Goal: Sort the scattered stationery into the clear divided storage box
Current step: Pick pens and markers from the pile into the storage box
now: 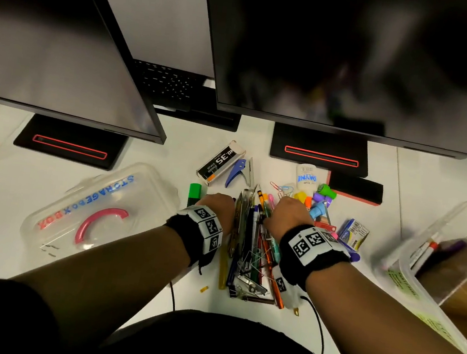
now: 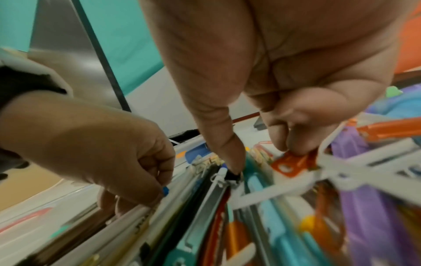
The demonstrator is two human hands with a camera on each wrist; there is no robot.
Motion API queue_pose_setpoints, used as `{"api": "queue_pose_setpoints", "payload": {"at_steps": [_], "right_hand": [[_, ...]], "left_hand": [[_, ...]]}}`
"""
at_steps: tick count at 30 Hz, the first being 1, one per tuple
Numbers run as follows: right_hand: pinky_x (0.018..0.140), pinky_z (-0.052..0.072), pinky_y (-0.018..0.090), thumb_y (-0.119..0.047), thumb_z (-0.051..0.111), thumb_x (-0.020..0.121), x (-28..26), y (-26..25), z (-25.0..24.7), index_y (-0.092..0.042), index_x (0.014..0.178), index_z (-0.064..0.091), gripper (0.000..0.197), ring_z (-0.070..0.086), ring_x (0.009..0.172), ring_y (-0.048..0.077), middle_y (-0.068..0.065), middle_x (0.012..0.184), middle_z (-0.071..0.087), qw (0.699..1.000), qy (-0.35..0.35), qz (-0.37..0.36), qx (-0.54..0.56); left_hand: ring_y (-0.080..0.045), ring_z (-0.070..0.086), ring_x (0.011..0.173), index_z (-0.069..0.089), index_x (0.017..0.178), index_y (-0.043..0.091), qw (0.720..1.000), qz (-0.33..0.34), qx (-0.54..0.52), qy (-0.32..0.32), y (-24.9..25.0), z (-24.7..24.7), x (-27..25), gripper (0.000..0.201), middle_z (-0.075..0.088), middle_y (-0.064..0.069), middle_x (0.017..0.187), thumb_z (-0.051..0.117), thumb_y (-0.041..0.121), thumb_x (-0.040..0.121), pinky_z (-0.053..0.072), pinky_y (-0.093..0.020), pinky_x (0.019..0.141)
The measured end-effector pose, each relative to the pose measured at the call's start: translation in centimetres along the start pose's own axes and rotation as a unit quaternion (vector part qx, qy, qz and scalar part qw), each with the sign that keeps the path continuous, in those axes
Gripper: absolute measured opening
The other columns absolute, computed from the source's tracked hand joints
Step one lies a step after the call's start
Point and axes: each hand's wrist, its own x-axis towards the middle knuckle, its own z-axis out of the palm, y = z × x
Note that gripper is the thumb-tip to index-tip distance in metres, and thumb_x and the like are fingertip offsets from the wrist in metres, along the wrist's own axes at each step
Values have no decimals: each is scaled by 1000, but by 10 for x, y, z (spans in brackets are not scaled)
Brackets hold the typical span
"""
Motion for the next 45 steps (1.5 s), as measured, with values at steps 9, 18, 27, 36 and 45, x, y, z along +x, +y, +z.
{"api": "queue_pose_setpoints", "payload": {"at_steps": [9, 18, 27, 36, 45], "right_hand": [[79, 47, 30, -30, 60, 88, 2, 3, 3, -5, 119, 51, 41, 61, 107, 28, 13, 119, 61, 1000, -15, -17, 2], [72, 37, 28, -22, 51, 92, 14, 20, -3, -6, 95, 57, 18, 49, 85, 24, 13, 96, 55, 991, -20, -23, 128], [70, 46, 33, -15, 51, 92, 21, 37, -20, 3, 99, 61, 23, 57, 81, 30, 19, 88, 60, 944, 65, 23, 323], [74, 41, 27, -19, 52, 90, 11, 5, -16, -6, 110, 59, 24, 59, 97, 29, 11, 101, 61, 980, 15, -63, 187], [76, 47, 28, -19, 55, 86, 0, -9, 4, -9, 112, 57, 28, 62, 99, 30, 13, 110, 65, 991, -22, -129, 21]], "left_hand": [[-30, 58, 114, 56, 112, 0, 994, -59, -92, -25, 1, 0, 7, 27, 60, -17, 121, 42, 16, 95, 46, -34, 91], [-23, 59, 86, 49, 115, -2, 970, -116, -206, -51, -11, 1, 5, 28, 60, -20, 109, 41, 17, 95, 46, -26, 73], [-32, 54, 115, 45, 125, 3, 955, -149, -258, -2, -20, -3, 7, 33, 56, -17, 126, 40, 19, 96, 42, -31, 91], [-31, 58, 104, 51, 112, 6, 950, -201, -233, 56, -58, -9, -1, 34, 60, -14, 115, 58, 28, 86, 43, -30, 76], [-28, 57, 93, 50, 112, 2, 952, -240, -193, -5, -70, 3, -2, 57, 61, -15, 112, 61, 49, 82, 41, -30, 70]]}}
